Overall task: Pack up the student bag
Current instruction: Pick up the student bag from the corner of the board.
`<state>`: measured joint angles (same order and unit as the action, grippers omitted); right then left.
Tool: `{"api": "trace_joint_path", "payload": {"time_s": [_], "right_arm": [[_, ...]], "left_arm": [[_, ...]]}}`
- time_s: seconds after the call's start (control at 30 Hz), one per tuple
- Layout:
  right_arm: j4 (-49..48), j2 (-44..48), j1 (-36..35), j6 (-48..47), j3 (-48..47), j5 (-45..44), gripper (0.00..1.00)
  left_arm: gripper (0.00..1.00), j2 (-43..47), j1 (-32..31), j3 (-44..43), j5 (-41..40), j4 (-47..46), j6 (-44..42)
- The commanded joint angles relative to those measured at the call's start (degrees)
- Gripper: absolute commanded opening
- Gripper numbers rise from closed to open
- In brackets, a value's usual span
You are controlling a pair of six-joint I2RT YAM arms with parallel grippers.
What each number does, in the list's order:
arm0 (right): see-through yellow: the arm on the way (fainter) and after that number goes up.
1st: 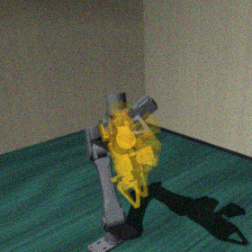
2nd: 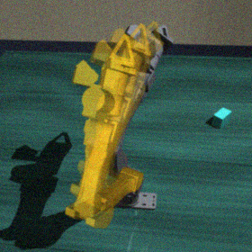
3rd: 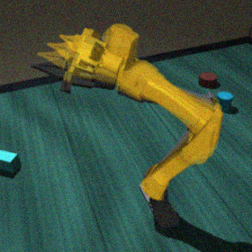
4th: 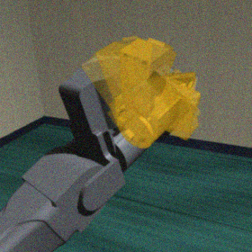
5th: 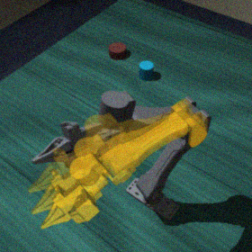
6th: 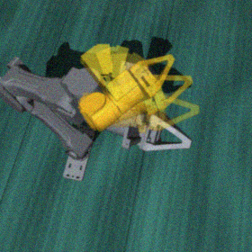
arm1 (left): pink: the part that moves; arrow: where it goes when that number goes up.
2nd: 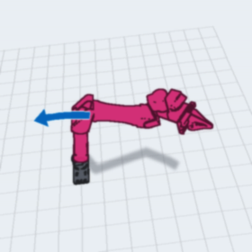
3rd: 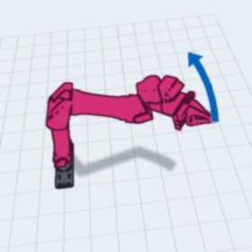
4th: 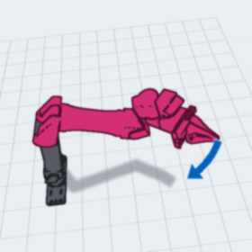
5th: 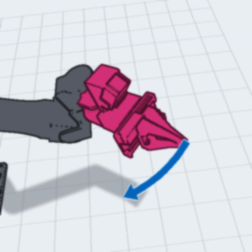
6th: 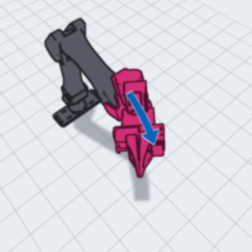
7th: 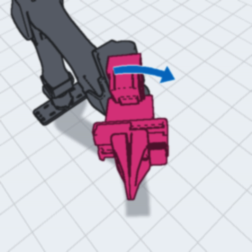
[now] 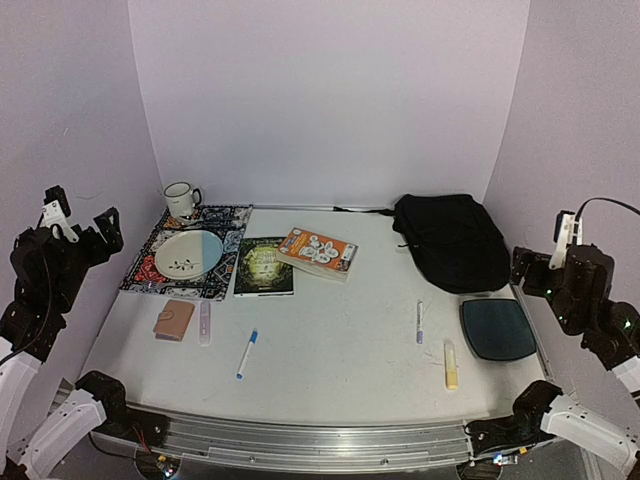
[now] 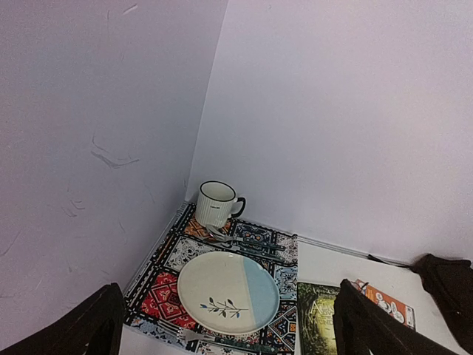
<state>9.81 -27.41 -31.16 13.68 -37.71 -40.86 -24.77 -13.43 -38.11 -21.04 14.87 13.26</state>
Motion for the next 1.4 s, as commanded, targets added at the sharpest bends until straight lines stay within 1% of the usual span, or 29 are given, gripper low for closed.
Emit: {"api": "trace_joint_path", "payload": {"time_s": [0.0, 0.1, 0.2, 0.33, 0.43, 0.53, 0.7, 0.9, 1.1, 1.17, 1.27, 1.33, 1.37], "right_arm": [[-2.7, -4.1, 0.0, -1.0, -1.4, 2.7, 0.98], [-2.8, -9.3, 0.0, -1.2, -2.5, 4.3, 0.98], [-3.3, -18.7, 0.0, -2.1, -5.0, 9.6, 0.98], [-4.2, -31.0, 0.1, -3.5, -9.5, 12.7, 0.98], [-6.3, -38.9, 1.2, -5.5, -11.9, 17.0, 0.98], [-8.9, -45.4, 3.9, -6.8, -14.6, 22.2, 0.98], [-12.6, -56.7, 5.9, -8.5, -20.1, 26.7, 0.98], [-14.5, -73.2, 8.6, -9.2, -28.7, 27.9, 0.98], [-14.6, -83.5, 11.7, -8.8, -35.6, 26.7, 0.98], [-14.6, -85.8, 12.3, -8.9, -36.9, 26.0, 0.96], [-13.8, -88.7, 12.8, -9.6, -40.4, 26.7, 0.89], [-12.7, -90.2, 12.8, -10.2, -43.0, 27.5, 0.78], [-11.9, -90.7, 12.8, -10.5, -44.2, 28.1, 0.69]], "left_arm": [[0.99, 0.5, 0.2, -0.3, 0.6, -2.5, -1.1], [1.0, 0.5, 0.2, -0.3, 1.4, -2.6, -1.2], [0.99, 0.2, 0.3, -0.2, 2.5, -2.8, -1.4], [1.0, -0.3, 0.2, -0.4, 3.7, -2.8, -1.5], [0.99, -0.1, 0.2, -0.2, 4.2, -2.8, -1.5], [1.0, -0.1, 0.2, 0.0, 5.3, -2.9, -1.5], [0.99, -0.9, 0.2, 0.0, 7.7, -2.9, -1.8], [0.99, -2.8, 0.2, 0.0, 9.6, -2.9, -2.1], [0.99, -4.8, 0.2, 0.1, 10.3, -3.1, -2.6], [0.99, -5.7, 0.2, 0.1, 10.4, -3.2, -2.7], [0.99, -6.8, 0.2, 0.1, 10.4, -3.3, -3.0], [0.99, -7.1, 0.2, 0.0, 10.4, -3.3, -3.1], [0.99, -7.1, 0.2, 0.0, 10.3, -3.3, -3.1]]}}
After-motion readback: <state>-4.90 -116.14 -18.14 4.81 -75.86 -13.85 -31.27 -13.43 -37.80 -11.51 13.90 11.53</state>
